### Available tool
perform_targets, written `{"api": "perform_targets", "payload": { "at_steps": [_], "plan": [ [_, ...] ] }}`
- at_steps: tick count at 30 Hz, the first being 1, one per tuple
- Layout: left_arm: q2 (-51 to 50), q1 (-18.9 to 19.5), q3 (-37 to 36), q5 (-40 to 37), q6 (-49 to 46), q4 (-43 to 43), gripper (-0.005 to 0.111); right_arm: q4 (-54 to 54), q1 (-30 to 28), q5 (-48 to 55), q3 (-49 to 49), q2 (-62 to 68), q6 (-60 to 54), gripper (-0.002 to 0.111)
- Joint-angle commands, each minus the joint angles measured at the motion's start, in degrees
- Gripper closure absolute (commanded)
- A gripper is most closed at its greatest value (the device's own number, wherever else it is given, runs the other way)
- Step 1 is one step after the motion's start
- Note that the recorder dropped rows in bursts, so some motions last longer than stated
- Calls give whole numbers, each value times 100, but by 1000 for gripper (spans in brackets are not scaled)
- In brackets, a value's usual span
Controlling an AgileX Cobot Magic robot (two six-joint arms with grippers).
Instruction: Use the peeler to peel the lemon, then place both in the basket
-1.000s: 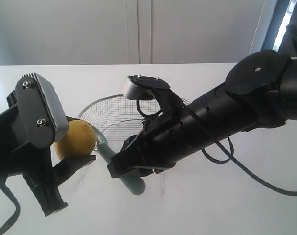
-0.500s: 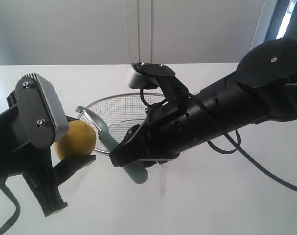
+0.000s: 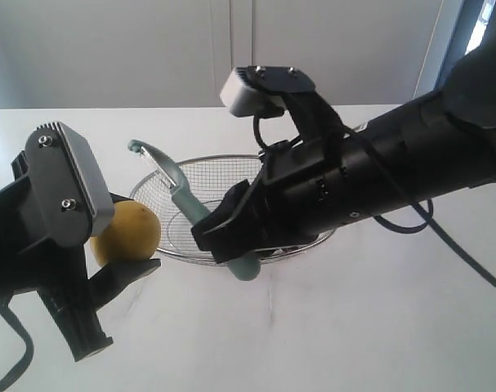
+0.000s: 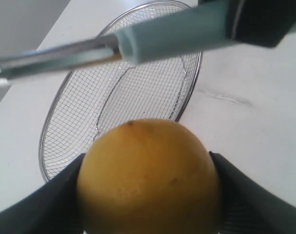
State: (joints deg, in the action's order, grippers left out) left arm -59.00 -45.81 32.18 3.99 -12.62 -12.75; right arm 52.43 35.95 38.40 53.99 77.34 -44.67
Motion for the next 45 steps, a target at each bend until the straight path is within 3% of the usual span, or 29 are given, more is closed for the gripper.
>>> {"api": "perform_targets", "payload": {
  "at_steps": [1, 7, 14, 27, 35, 40, 45],
  "plan": [
    [30, -2, -21, 55, 35, 67, 107, -731, -32, -188, 18, -433, 474, 108],
    [30, -2, -21, 55, 35, 67, 107, -1649, -541, -362, -16, -609, 1362, 108],
    [30, -2, -21, 55, 35, 67, 107, -1729, -974, -375, -87, -401, 1429, 108],
    [30, -2, -21, 65, 35, 67, 107, -1179, -974, -237, -132, 684, 1245, 108],
    [30, -2, -21, 65, 35, 67, 107, 148, -974, 149, -132, 945, 154, 108],
    [30, -2, -21, 76, 35, 67, 107, 364, -963, 331, -132, 1085, 84, 108],
    [30, -2, -21, 76, 35, 67, 107, 475, -599, 391, -132, 1257, -46, 108]
  ]
}}
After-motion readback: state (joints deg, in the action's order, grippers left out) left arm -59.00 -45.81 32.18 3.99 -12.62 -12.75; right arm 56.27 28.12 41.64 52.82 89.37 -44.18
